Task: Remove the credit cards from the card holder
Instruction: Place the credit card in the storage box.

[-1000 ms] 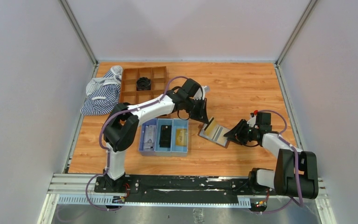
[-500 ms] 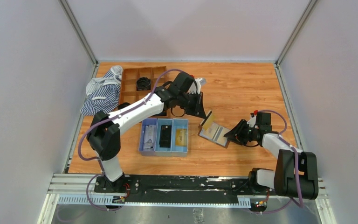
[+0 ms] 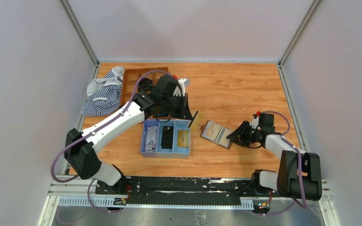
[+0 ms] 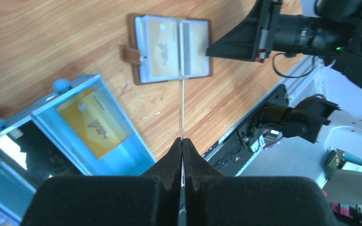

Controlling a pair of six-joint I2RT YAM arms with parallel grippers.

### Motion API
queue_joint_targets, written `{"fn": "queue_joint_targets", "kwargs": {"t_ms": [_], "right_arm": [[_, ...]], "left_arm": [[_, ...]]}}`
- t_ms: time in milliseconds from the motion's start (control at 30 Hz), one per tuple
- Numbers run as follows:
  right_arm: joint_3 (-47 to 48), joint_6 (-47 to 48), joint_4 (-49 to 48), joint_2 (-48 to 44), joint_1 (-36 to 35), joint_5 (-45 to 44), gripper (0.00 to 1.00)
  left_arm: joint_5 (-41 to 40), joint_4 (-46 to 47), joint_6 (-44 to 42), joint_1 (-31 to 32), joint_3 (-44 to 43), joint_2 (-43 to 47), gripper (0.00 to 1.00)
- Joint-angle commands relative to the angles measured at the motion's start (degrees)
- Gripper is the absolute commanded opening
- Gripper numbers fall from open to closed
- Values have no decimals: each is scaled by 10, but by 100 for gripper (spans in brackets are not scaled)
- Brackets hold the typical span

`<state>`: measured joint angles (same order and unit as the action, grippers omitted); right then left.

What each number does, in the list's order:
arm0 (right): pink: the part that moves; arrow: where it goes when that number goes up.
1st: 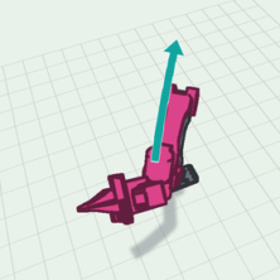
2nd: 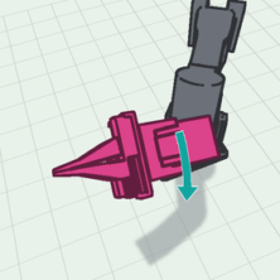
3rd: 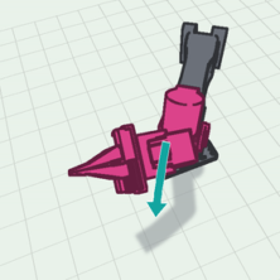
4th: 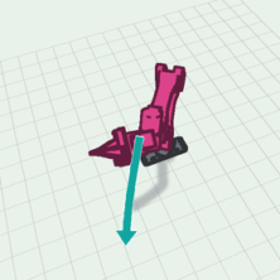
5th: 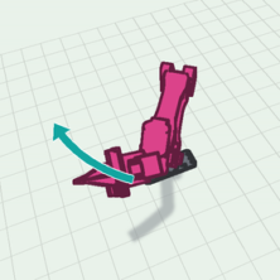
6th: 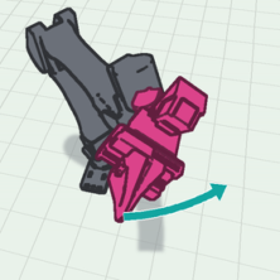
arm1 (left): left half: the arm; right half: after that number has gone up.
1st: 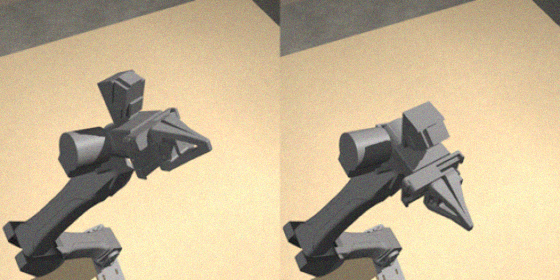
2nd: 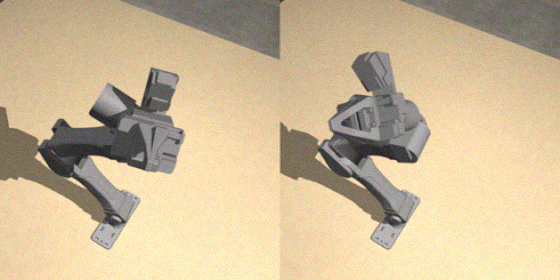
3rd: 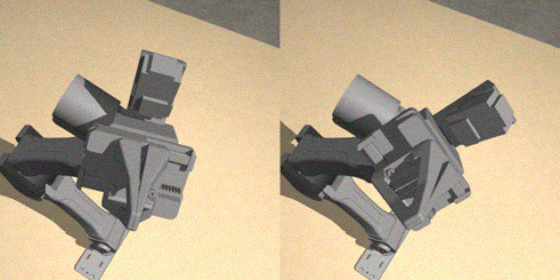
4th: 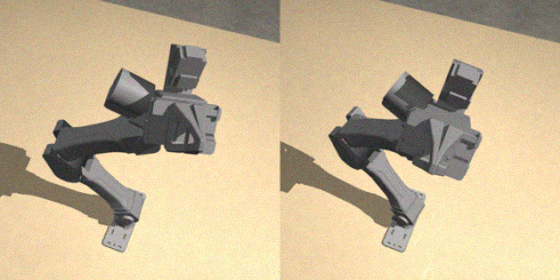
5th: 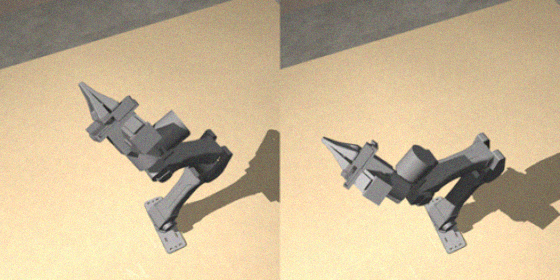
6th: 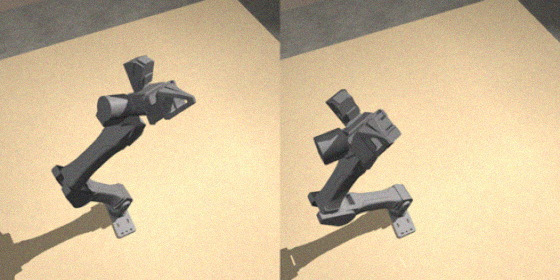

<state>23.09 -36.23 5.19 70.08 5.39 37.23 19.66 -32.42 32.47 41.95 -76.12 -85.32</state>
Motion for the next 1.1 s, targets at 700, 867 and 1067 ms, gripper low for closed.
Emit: {"fn": "queue_joint_targets", "kwargs": {"t_ms": [700, 867, 1067], "right_arm": [[8, 19, 19, 13, 0, -5, 36], [7, 20, 18, 17, 0, -6, 36], [6, 20, 16, 16, 0, -6, 36]], "left_arm": [[-209, -58, 9, -9, 89, 39, 0], [-293, -76, 13, 34, 59, 6, 0], [-361, -97, 27, 66, 38, -35, 0]]}}
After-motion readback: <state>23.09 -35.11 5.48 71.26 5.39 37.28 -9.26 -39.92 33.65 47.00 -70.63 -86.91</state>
